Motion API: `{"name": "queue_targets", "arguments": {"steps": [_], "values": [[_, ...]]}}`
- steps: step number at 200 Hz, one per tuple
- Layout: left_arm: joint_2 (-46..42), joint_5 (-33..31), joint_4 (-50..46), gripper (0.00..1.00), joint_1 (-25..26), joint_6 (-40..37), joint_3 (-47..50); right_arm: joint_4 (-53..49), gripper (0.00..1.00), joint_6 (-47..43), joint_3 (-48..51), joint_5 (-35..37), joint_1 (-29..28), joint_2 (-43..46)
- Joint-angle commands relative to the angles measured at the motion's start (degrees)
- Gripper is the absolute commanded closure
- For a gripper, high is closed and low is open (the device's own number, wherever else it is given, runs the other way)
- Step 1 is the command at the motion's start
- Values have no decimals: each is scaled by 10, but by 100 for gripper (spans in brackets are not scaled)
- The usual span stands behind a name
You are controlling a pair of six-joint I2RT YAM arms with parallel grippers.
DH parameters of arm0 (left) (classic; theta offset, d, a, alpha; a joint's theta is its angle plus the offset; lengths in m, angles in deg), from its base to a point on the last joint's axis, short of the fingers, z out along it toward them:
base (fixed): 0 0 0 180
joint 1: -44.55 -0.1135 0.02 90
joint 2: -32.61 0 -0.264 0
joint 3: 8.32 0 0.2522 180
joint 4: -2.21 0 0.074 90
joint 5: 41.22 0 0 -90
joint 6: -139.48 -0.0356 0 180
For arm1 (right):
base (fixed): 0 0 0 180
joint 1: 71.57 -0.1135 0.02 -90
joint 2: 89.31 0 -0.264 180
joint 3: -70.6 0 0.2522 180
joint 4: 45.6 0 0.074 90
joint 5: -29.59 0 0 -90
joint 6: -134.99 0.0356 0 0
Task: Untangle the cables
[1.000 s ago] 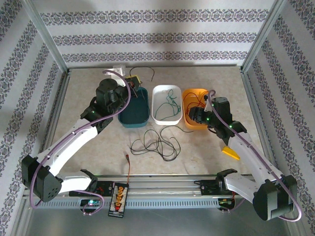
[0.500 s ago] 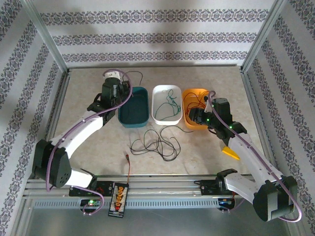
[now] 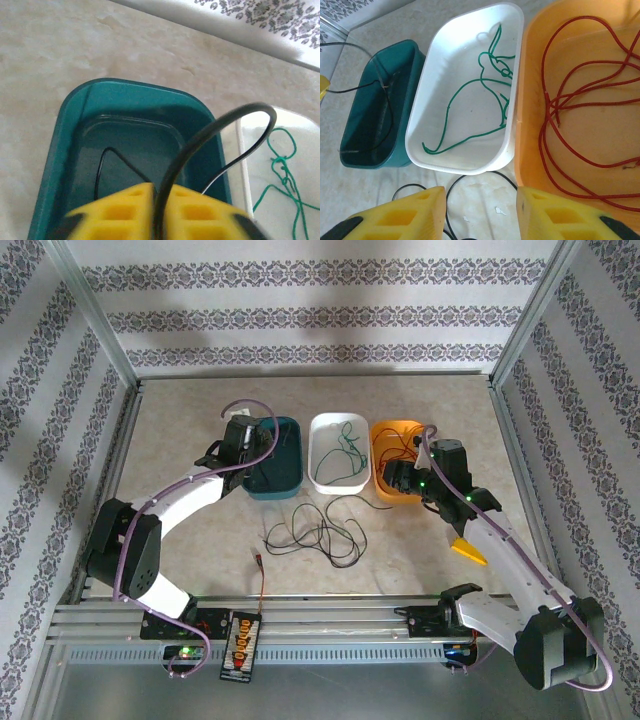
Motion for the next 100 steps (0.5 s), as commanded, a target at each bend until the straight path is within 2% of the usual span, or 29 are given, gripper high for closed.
{"name": "queue_targets", "arguments": {"steps": [1,41,73,100], "values": [[-7,-3,-26,61,-3,5,-6,-10,59,-9,6,-11,-17,-9],[-53,14,-16,51,-3,8,13,-27,58,-28,15,-3,-85,-27],[-107,-9,-15,49,-2,17,55,-53,58,-48,18,34,-139,-46],[-127,5,-12,48,-1,9,80,-57,58,-56,8,49,-165,-64]]}}
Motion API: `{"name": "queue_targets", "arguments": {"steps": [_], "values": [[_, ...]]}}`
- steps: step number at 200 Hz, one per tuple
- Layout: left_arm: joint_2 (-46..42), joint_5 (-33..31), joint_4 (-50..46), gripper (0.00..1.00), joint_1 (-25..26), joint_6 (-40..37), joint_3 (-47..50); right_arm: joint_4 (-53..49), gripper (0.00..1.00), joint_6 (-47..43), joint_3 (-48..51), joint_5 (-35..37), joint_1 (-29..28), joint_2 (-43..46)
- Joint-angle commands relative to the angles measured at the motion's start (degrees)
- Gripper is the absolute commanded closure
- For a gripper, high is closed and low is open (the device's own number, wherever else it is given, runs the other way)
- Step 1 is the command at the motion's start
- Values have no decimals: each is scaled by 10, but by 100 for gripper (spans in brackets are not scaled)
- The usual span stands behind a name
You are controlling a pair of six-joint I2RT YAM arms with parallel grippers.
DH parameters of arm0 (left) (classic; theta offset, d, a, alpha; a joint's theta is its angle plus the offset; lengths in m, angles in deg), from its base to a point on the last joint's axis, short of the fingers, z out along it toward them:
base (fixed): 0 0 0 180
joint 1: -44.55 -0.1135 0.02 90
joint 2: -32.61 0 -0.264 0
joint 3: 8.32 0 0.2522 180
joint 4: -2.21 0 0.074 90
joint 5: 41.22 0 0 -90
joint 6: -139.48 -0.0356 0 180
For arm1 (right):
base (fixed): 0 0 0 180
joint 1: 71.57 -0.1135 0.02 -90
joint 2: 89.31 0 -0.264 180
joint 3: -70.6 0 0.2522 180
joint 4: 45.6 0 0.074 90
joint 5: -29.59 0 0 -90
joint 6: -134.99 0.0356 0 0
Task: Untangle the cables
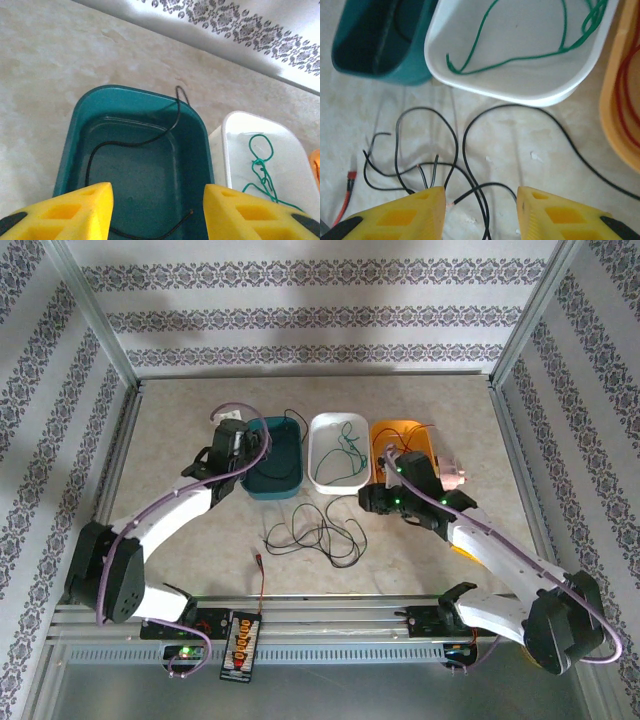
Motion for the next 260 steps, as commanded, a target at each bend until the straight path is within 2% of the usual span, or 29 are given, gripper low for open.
{"name": "queue_targets", "arguments": {"steps": [1,28,45,66,98,121,144,260], "values": [[-14,3,-4,48,-1,3,20,-18,58,-23,-6,30,-17,-12],[-13,54,16,48,0,-14,32,-19,58,-26,-20,40,-24,-25],[11,93,29,44,0,-42,16,-19,58,-26,-27,48,-24,-29],[81,135,3,40,-2,-71,-54,-21,58,-28,-35,52,-23,-34],[226,193,-50,41,-22,-78,-189,-31,59,-31,-42,60,-21,-32],[315,198,-104,44,-37,-77,-282,-39,59,-29,-36,68,-18,-19],[364,171,-140,45,-42,-85,-338,-49,59,-29,-27,71,-11,-5],[464,133,-178,68,-42,-119,-425,-60,59,-33,-13,57,17,8]]}}
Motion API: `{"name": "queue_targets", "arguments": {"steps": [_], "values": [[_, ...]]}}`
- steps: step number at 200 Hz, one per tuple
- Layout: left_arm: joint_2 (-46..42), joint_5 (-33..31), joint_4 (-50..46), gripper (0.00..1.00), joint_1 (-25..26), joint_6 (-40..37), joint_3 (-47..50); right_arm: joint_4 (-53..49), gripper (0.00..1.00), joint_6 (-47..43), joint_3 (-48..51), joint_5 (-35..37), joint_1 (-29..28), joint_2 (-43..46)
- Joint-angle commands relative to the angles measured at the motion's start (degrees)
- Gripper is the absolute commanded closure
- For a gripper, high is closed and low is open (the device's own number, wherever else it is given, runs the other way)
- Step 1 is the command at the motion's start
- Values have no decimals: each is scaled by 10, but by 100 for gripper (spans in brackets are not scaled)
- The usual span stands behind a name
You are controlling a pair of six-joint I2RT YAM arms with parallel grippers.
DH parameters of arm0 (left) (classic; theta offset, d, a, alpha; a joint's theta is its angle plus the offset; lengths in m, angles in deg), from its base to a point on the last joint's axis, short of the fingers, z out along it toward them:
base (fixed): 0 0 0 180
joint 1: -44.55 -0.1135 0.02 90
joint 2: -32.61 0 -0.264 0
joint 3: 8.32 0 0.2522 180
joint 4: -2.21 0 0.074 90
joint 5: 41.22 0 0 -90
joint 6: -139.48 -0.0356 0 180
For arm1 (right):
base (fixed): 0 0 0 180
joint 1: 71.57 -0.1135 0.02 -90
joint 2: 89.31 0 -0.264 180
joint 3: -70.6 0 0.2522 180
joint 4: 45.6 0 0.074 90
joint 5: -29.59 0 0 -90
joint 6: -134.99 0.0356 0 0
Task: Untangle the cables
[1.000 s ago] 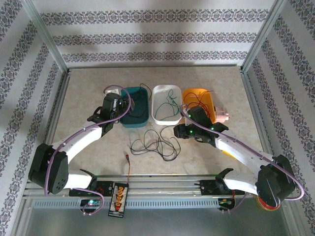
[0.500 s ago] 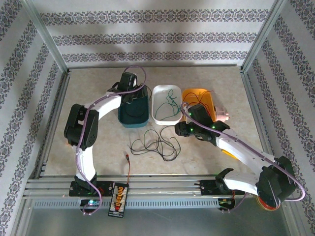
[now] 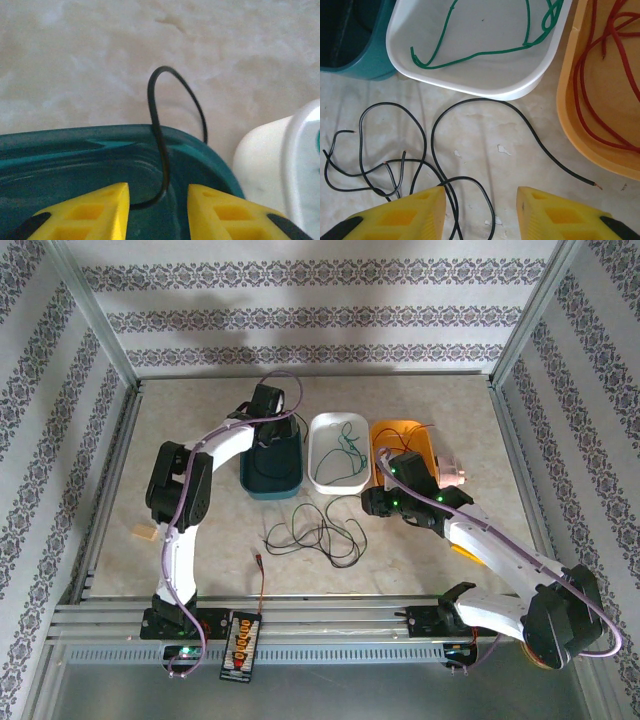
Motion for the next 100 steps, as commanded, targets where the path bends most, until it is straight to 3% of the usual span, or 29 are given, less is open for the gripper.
{"name": "queue_targets", "arguments": {"steps": [1,78,100], "values": [[12,-14,-32,68,-4,-17,-14,-9,59,-9,10,3,7,11],[-36,10,18,100,-3,-48,9,-10,58,-8,13,3,10,26],[-89,22,52,100,-3,-58,42,-9,58,-7,13,0,10,27]]}}
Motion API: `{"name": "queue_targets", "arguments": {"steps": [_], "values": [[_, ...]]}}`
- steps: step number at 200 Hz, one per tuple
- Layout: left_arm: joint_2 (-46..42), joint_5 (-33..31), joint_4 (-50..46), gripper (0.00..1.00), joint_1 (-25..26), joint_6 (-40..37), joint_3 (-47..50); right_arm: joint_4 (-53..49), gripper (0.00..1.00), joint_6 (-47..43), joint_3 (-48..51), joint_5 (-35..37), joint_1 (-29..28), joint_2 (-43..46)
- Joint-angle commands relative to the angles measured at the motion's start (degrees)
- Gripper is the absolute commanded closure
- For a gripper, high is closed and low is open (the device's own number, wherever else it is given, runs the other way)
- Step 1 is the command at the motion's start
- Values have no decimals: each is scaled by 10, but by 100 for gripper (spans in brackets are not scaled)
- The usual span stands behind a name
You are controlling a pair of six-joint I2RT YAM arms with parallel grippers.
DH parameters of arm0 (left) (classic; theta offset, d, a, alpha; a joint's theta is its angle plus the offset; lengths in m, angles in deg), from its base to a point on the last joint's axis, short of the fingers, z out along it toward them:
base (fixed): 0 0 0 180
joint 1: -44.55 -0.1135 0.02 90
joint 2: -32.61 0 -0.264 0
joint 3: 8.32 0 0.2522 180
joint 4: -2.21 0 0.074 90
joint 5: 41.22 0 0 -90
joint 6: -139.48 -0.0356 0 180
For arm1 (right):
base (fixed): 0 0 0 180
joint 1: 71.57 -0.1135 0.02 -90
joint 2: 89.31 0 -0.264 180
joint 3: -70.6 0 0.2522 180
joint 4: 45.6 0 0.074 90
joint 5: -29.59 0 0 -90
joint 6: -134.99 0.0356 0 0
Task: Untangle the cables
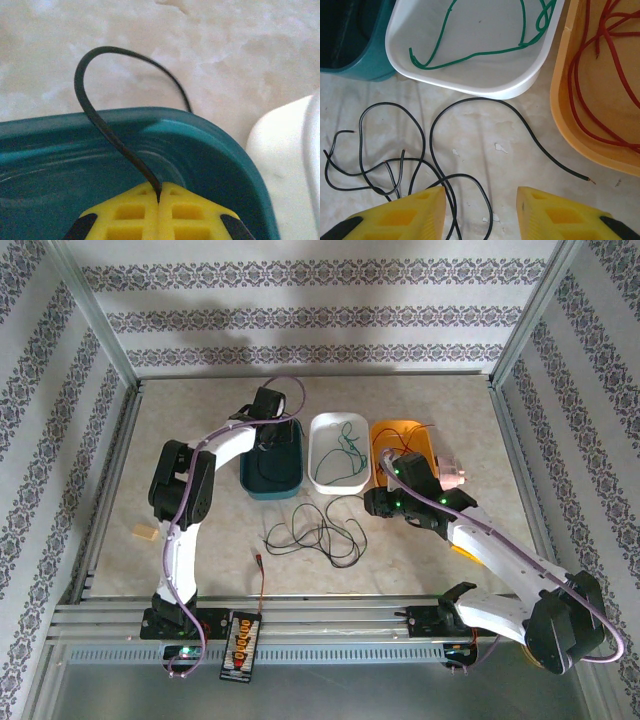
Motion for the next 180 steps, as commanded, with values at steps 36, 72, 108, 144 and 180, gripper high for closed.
{"name": "queue_targets", "arguments": {"steps": [36,72,108,144,180], "values": [[-173,66,130,100,-1,-39,92,0,58,-7,7,-7,7,10],[-229,92,155,100,-2,-44,126,3,59,-7,7,-11,7,10],[-271,76,134,100,-2,-50,158,2,59,-8,9,-11,7,17],[-308,48,114,100,-1,-53,217,3,58,-9,10,-14,7,13],[-316,32,113,100,-2,-12,284,7,59,-9,9,-17,6,9]]}}
